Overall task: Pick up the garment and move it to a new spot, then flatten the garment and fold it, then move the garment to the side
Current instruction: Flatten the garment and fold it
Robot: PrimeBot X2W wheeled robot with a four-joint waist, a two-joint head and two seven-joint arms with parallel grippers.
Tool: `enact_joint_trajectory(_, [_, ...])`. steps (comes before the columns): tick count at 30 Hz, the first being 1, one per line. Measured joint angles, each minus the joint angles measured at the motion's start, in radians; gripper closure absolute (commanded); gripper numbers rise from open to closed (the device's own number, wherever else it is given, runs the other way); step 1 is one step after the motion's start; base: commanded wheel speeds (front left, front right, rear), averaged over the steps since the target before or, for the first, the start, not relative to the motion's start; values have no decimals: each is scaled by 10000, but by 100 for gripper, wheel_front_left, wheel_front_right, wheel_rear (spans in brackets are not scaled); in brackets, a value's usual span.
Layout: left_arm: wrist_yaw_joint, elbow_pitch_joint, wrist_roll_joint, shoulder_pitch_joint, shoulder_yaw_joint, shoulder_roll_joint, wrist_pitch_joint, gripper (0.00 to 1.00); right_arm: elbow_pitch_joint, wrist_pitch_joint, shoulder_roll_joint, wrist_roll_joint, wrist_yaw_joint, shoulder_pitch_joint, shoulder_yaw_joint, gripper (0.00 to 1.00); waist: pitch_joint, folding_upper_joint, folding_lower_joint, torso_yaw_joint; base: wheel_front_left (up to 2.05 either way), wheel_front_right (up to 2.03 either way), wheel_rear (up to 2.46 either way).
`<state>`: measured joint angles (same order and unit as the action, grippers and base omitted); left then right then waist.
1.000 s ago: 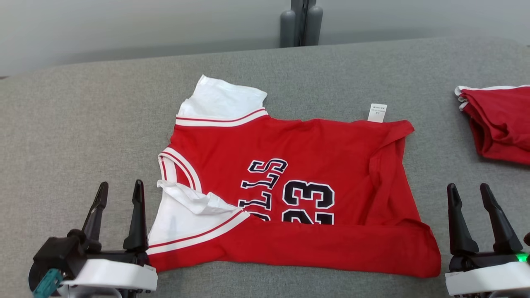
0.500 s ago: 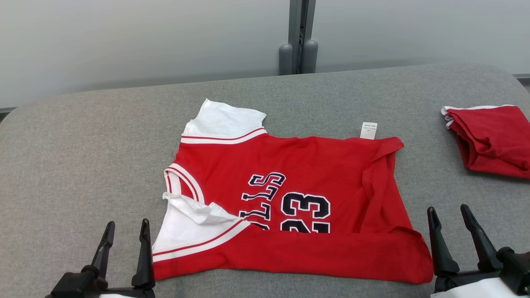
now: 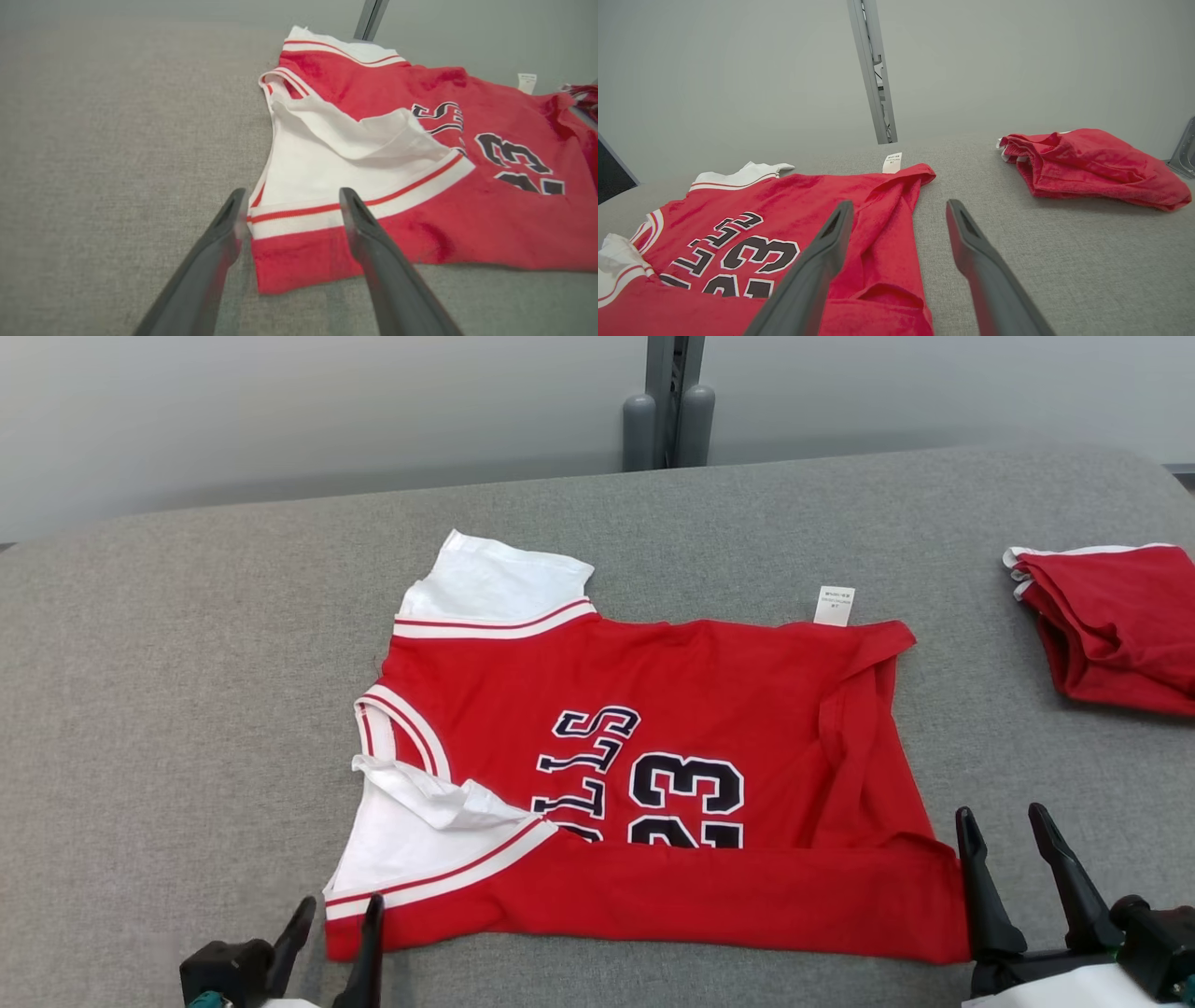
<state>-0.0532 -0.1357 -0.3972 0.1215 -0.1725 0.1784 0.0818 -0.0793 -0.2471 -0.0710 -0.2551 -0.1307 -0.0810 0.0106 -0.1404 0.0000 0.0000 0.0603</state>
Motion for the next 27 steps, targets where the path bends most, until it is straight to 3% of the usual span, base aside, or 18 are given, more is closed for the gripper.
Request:
enact_joint_trajectory(11, [460,-1417,-769,-578,-198,-90,-1135,0,-245,2,25,-69,0,49,-148,0,-393,0,0,10,0,0,0])
enact_joint_trajectory(12, [525,-1453,-849,-636,-203,-92,-1195,21,-303,35,35,-75,0,34,-159,0,-417,0,0,-2,0,0,0])
enact_joint_trajectory(13, [535,-1480,-874,-686,-211,-79,-1233,75,-368,113,42,-98,0,-6,-174,0,-434,0,0,-11,0,0,0])
enact_joint_trajectory(14, [566,-1494,-874,-731,-222,-71,-1241,100,-460,173,56,-115,0,-70,-224,0,-445,0,0,-21,0,0,0])
enact_joint_trajectory(27, [606,-1582,-940,-856,-272,-27,-1076,100,-2562,838,144,-993,0,-390,479,0,-516,0,0,39,0,0,0])
